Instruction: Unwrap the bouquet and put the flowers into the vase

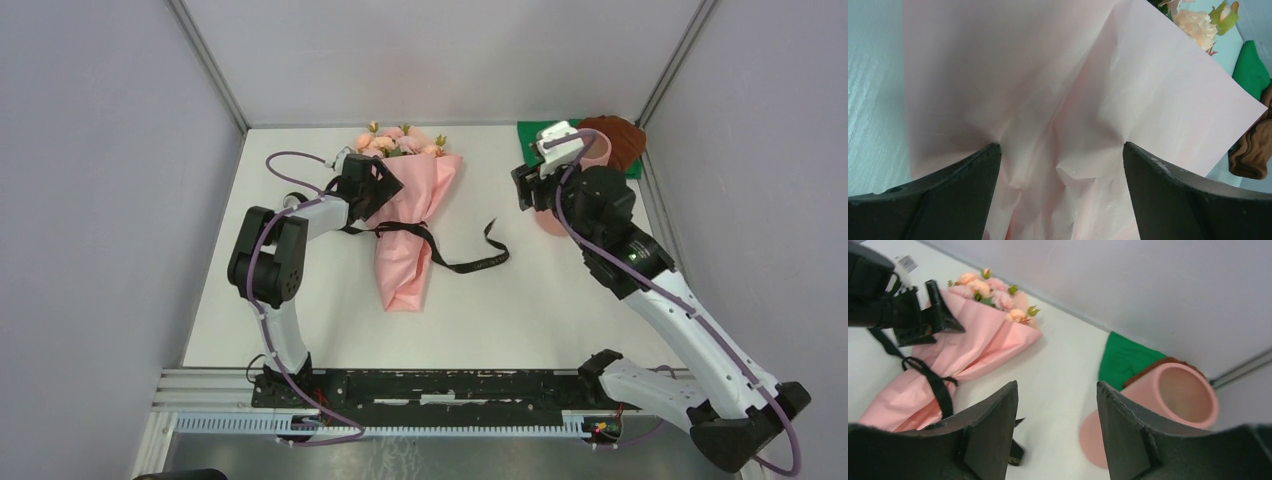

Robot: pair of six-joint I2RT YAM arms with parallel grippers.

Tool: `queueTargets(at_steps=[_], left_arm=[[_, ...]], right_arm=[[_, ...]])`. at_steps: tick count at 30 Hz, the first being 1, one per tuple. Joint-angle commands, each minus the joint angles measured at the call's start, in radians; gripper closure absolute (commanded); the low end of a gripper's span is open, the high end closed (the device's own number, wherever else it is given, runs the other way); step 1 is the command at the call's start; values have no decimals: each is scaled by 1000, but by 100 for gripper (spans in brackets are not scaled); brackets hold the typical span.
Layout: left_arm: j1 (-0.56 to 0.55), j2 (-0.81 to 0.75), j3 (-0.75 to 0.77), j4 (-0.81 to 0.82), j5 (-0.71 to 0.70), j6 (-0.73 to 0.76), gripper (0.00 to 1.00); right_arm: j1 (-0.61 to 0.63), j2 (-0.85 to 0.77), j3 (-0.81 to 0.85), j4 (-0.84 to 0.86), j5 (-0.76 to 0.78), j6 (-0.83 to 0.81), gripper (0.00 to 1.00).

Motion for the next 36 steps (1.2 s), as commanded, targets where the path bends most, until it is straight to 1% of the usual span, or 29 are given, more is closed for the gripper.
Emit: queueTargets(at_steps=[1,5,10,14,16,19,25,29,36], left_arm=[[5,12,25,10,-6,46,3],[5,-19,10,21,1,44,3],[5,-77,1,11,29,61,3],[5,-117,-15,7,33,54,3],[5,-146,-33,8,27,49,3],[5,-203,-65,11,2,44,3],[5,-254,-107,14,-24,31,3],[7,-256,-116,4,-18,59,3],[15,-289,-155,17,-11,69,3]], right_arm=[[17,70,-52,75,-168,46,35],[71,188,-77,133,-181,55,37],[106,382,-75,231,-206,71,39],[108,548,-5,242,-234,82,42],[109,609,20,268,-275,89,42],[113,686,57,275,-297,95,42],[158,809,147,253,-321,90,42],[182,885,213,214,-318,86,42],[184,922,192,224,-319,96,44]])
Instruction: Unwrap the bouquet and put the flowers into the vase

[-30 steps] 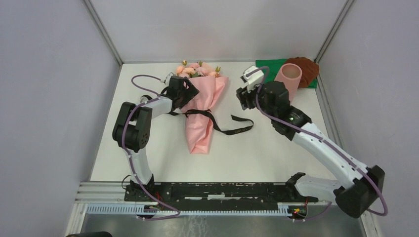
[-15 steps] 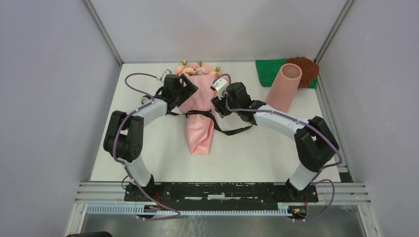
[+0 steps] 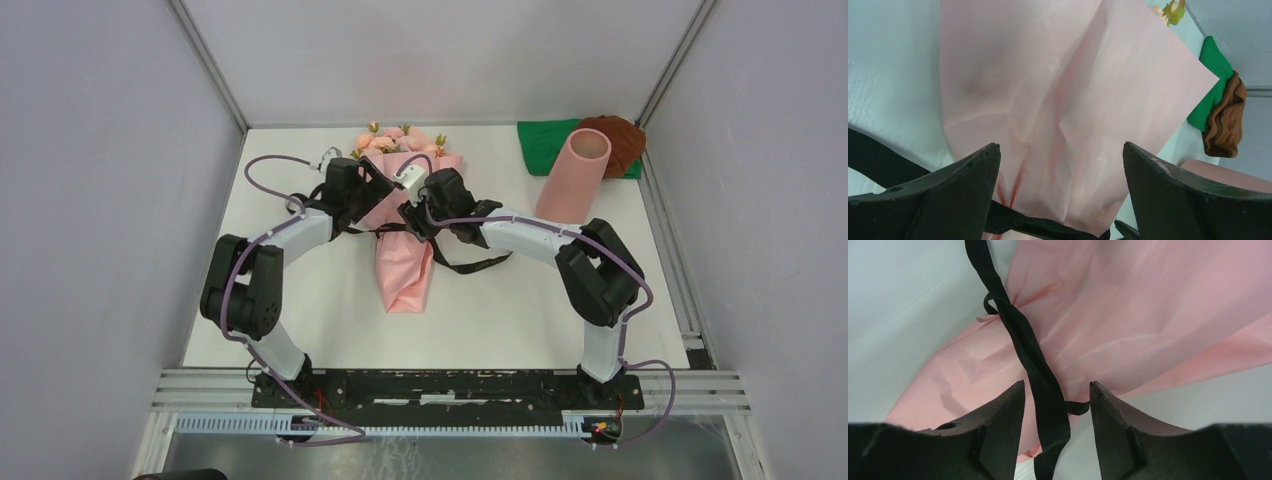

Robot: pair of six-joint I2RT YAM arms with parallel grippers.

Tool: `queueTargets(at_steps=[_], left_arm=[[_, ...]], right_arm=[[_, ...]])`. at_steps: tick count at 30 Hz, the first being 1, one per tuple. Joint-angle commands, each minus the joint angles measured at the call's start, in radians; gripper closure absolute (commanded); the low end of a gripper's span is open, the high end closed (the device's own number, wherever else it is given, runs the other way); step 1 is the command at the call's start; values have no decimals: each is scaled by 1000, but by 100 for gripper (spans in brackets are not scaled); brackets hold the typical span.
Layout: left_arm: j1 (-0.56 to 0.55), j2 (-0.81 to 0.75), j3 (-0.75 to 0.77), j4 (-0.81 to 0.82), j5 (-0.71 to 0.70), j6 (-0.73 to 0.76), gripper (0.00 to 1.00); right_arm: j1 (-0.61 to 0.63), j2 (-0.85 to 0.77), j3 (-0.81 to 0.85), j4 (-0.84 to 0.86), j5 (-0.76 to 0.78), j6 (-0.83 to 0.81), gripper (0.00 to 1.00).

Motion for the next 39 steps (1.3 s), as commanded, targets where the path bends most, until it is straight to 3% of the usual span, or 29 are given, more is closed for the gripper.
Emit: queueTargets(at_steps=[1,10,16,31,39], left_arm=[[9,-54,-14,27,-11,56,3],[8,-50,-27,43,17,48,3],[12,-47,-28,43,16,46,3],[10,-46,-37,54,26,40,3],[10,-50,-46,60,28,37,3]], right_arm=[[-4,5,-4,18,3,14,44],[-4,13,-20,25,20,12,50],[-5,10,-33,33,30,16,74],[-5,-110,-56,13,61,18,99],[-4,-196,-78,8,85,17,100]])
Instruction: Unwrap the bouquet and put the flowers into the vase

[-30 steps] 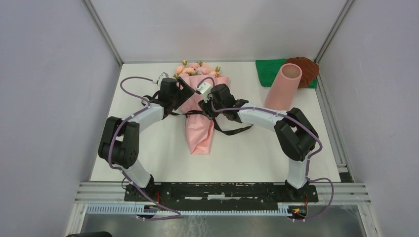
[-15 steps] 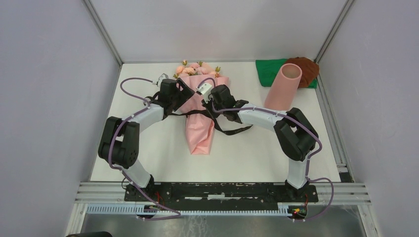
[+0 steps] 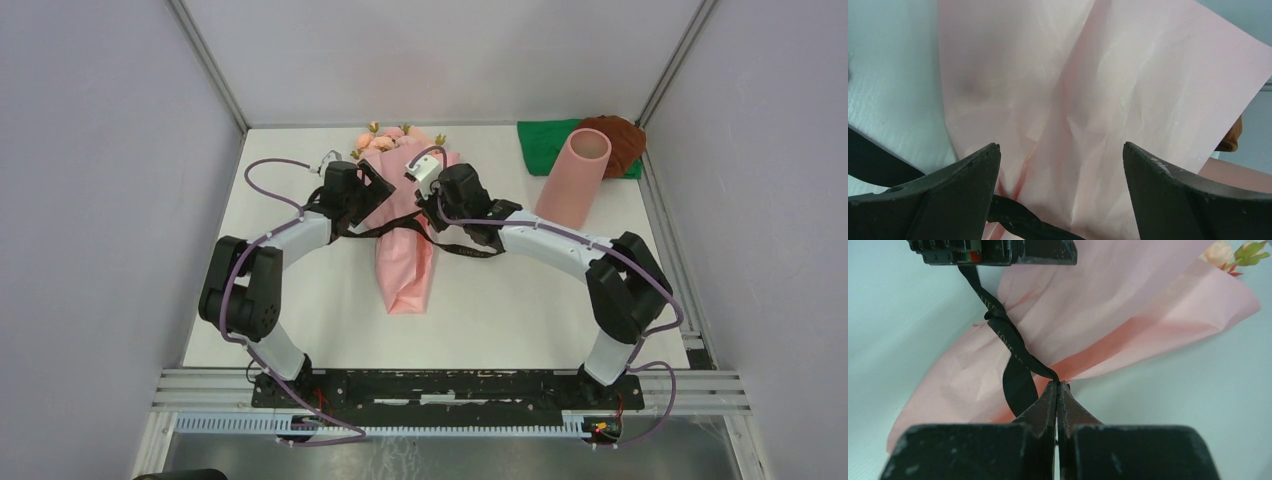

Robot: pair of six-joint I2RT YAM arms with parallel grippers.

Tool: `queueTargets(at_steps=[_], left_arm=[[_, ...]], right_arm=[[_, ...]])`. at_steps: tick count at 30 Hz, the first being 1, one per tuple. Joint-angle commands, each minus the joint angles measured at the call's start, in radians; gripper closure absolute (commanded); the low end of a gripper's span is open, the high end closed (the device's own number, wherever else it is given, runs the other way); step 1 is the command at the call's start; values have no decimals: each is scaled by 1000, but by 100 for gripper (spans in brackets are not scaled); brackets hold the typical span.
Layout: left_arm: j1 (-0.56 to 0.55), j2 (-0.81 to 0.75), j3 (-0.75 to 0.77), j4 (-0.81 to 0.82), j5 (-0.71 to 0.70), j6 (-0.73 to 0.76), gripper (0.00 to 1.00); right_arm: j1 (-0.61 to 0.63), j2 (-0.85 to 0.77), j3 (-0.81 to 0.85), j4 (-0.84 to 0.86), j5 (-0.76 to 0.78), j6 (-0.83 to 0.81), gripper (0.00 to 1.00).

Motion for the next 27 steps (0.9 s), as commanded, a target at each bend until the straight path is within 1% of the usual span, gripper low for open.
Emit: queueTargets(at_steps=[1,16,22,27], left_arm=[[5,-39,-12,48,2,36,3],[5,-38,1,43,5,36,3],[4,-25,8,47,15,33,3],[4,-23,8,47,14,38,3]], right_arm=[[0,-80,-16,14,42,5,100],[-1,-195,-10,-15,82,-8,100],[-3,-184,99,-109,90,-45,100],[-6,-193,168,-141,94,-50,100]])
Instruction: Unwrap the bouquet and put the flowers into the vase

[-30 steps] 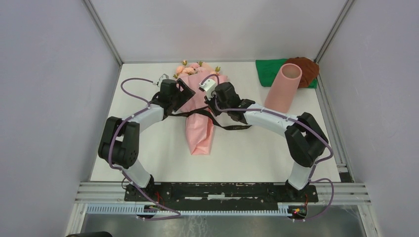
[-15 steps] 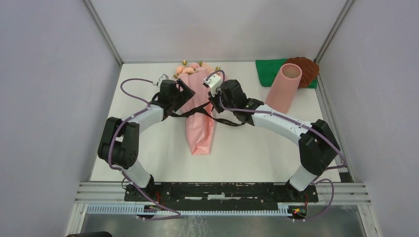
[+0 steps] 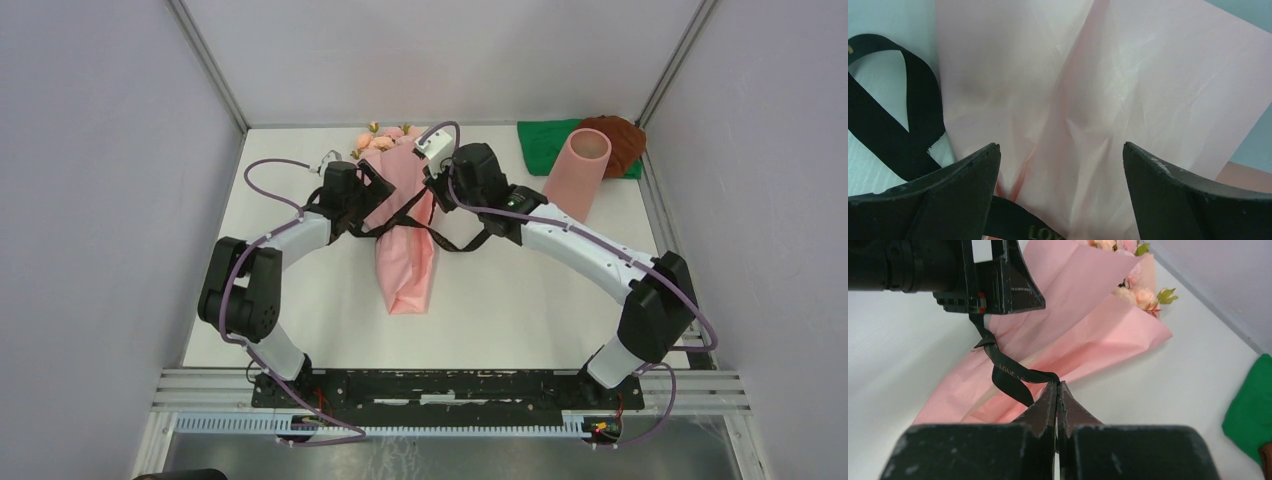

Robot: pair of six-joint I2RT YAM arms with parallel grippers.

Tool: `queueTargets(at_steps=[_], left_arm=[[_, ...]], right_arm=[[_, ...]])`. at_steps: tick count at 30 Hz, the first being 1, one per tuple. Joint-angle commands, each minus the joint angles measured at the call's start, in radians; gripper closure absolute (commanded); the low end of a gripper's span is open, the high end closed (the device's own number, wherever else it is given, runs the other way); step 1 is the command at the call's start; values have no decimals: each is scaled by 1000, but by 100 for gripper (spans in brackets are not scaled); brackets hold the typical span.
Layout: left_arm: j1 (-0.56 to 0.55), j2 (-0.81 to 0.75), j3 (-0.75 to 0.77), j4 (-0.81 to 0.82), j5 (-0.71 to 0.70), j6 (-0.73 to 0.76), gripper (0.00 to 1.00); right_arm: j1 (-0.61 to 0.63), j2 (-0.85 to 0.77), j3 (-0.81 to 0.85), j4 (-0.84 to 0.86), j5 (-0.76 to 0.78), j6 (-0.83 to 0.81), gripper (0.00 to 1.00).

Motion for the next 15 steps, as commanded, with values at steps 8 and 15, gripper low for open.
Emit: queueTargets(at_steps=[8,15], left_arm=[[4,-10,2,47,11,35,3],[4,-4,4,50,16,33,3]], right_arm=[[-25,-19,245,-120,43,-42,100],[-51,-56,294,-99,44,-22,100]])
